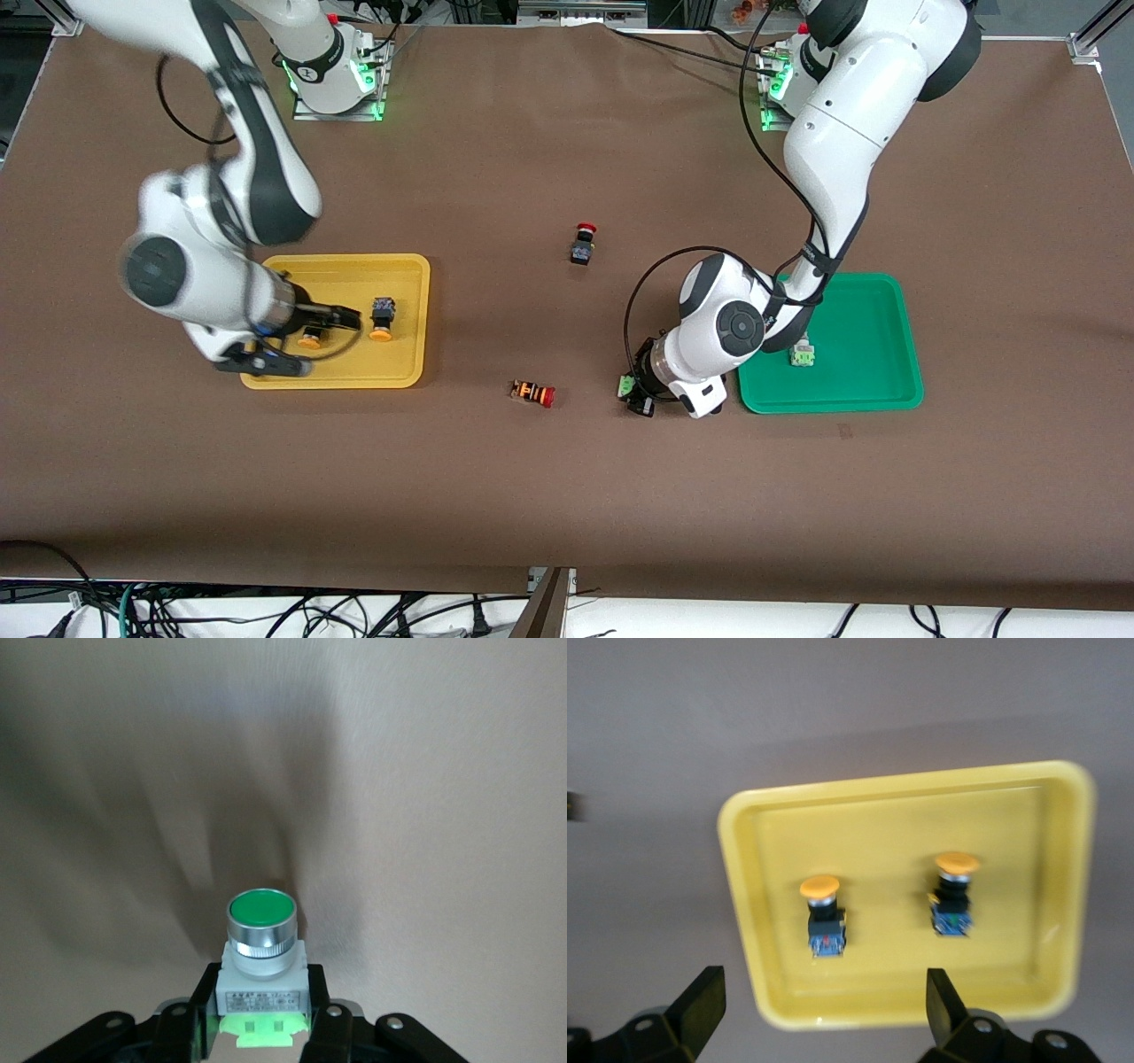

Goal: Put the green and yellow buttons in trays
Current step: 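Release the yellow button in the tray while the left carries green to tray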

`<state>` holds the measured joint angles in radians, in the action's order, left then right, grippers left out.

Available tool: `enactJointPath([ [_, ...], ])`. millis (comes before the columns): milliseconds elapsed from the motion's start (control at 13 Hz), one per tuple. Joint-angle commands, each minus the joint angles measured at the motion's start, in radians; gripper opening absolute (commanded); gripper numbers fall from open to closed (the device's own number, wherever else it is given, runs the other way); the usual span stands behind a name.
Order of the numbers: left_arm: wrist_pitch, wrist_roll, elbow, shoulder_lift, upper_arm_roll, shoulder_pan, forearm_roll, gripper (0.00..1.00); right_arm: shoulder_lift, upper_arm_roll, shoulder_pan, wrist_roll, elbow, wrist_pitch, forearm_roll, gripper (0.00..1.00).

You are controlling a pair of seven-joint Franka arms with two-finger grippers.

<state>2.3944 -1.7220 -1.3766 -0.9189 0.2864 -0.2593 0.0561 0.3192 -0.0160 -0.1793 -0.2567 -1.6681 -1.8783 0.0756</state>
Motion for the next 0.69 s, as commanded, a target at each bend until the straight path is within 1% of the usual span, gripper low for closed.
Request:
enactJointPath([
  [0,-0.272,0.144,-0.004,0.110,-0.012,0.031,-0.129,0.00,-0.126,-0.007,0.029,0.013,0.086,0.221,-0.005,1.00],
  [77,-0.367,0.259,-0.007,0.141,-0.010,0.051,-0.165,0.00,-0.140,-0.009,0.038,0.019,0.137,0.287,-0.005,1.00],
  [154,-0.445,0.372,-0.006,0.164,-0.012,0.073,-0.174,0.00,-0.150,-0.015,0.038,0.016,0.174,0.325,-0.010,1.00],
  [308,-0.547,0.633,-0.010,0.202,-0.010,0.144,-0.200,0.00,-0.164,-0.022,0.038,0.048,0.188,0.385,-0.098,1.00],
  [462,-0.612,0.900,-0.019,0.207,-0.013,0.216,-0.202,0.00,-0.167,-0.013,0.038,0.181,0.228,0.436,-0.111,1.00],
  [615,-0.635,1.205,-0.044,0.206,-0.012,0.305,-0.257,0.00,-0.167,-0.009,0.040,0.209,0.258,0.430,-0.106,1.00],
])
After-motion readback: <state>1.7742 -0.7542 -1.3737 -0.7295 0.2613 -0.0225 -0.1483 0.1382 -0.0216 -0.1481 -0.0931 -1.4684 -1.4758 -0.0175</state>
